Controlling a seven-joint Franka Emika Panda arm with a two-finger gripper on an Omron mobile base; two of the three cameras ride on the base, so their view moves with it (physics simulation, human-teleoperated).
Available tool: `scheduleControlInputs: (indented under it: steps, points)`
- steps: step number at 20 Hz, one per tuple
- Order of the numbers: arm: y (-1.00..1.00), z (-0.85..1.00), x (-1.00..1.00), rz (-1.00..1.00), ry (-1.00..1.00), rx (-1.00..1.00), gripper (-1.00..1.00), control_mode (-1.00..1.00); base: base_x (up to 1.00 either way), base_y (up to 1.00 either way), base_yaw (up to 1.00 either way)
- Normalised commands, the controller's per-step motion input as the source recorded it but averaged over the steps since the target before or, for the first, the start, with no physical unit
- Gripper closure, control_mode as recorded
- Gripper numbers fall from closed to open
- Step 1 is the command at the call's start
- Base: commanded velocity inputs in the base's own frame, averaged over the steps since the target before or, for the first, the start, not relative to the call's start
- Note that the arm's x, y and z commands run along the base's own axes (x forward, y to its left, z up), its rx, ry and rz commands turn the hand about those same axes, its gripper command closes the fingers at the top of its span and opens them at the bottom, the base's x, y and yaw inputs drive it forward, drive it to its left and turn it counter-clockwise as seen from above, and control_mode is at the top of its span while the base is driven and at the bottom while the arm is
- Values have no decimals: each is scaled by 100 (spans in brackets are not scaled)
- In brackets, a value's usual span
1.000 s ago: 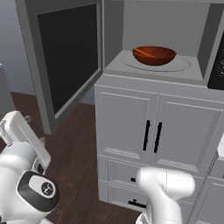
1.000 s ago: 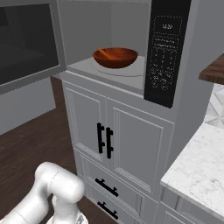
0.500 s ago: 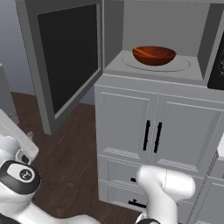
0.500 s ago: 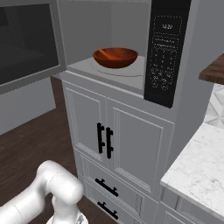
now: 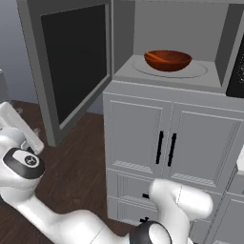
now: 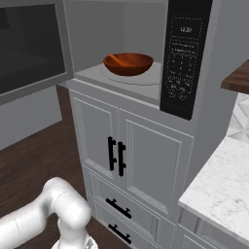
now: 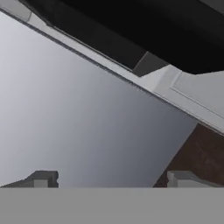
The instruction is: Pick the carrot from the sink and place it in the bowl. Then pick the bowl and place it in the microwave. Then close the microwave door and press the start button.
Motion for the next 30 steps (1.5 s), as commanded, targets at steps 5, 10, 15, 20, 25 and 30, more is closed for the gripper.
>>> scheduleControlInputs:
  steps: [5, 10, 15, 20, 25, 30]
  points:
    - [-84, 36, 4, 0, 0, 21, -100, -100, 0, 0, 0]
    - [-100, 52, -23, 0, -6, 31, -100, -100, 0, 0, 0]
    - [-100, 50, -38, 0, -8, 38, -100, -100, 0, 0, 0]
    - [-100, 47, -45, 0, -5, 39, -100, -100, 0, 0, 0]
    - [-100, 44, -42, 0, -8, 40, -100, -100, 0, 0, 0]
    - [-100, 26, -3, 0, -1, 37, -100, -100, 0, 0, 0]
